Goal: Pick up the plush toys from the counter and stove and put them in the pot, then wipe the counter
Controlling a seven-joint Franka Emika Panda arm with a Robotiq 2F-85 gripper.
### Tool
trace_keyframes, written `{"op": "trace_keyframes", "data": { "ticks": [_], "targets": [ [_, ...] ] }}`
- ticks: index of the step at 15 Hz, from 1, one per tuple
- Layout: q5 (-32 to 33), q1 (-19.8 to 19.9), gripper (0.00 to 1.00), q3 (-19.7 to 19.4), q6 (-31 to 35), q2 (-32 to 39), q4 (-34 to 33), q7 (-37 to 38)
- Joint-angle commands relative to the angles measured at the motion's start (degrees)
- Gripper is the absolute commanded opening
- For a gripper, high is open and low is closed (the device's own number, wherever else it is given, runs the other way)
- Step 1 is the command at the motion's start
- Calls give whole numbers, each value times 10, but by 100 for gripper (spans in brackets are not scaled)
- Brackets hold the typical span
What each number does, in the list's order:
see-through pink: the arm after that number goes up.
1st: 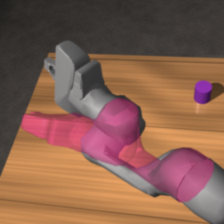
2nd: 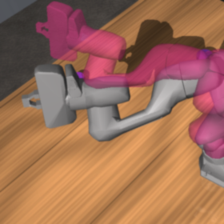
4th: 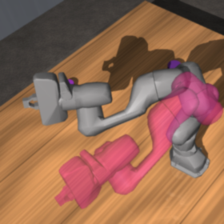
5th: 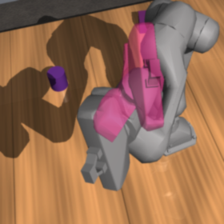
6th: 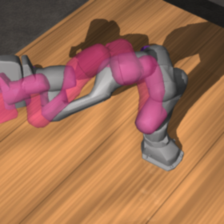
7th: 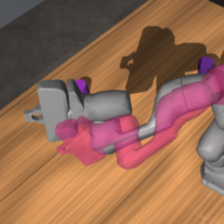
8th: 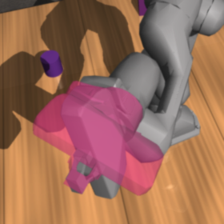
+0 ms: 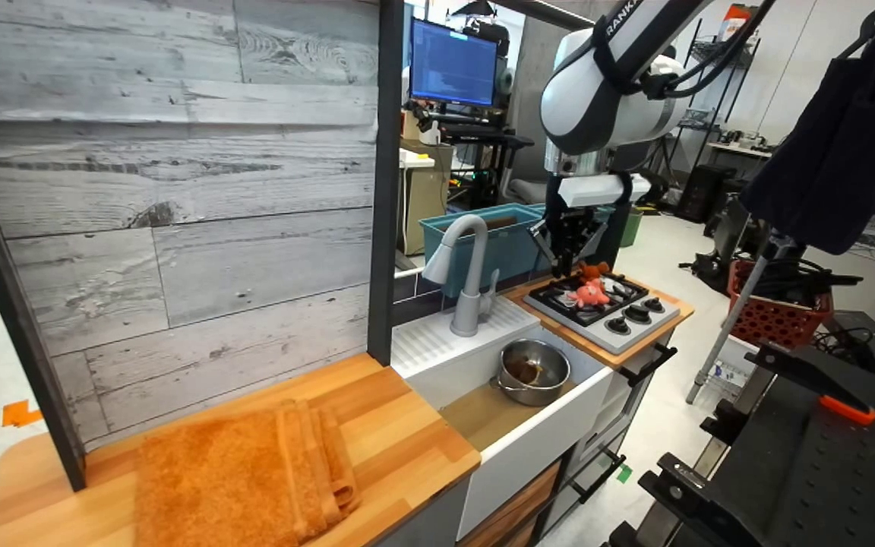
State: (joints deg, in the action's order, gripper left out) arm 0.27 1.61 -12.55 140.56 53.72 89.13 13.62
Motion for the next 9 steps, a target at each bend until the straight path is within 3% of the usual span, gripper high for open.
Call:
{"op": "trace_keyframes", "data": {
  "ticks": [1, 2, 3, 5, 9],
  "targets": [
    [6, 6, 24, 6, -2, 2, -5, 3],
    [6, 6, 30, 5, -2, 5, -7, 3],
    [6, 7, 58, 5, -2, 7, -7, 3],
    [1, 14, 61, 5, -6, 19, -21, 8],
    [-8, 30, 89, -5, -13, 29, -39, 34]
  ]
}}
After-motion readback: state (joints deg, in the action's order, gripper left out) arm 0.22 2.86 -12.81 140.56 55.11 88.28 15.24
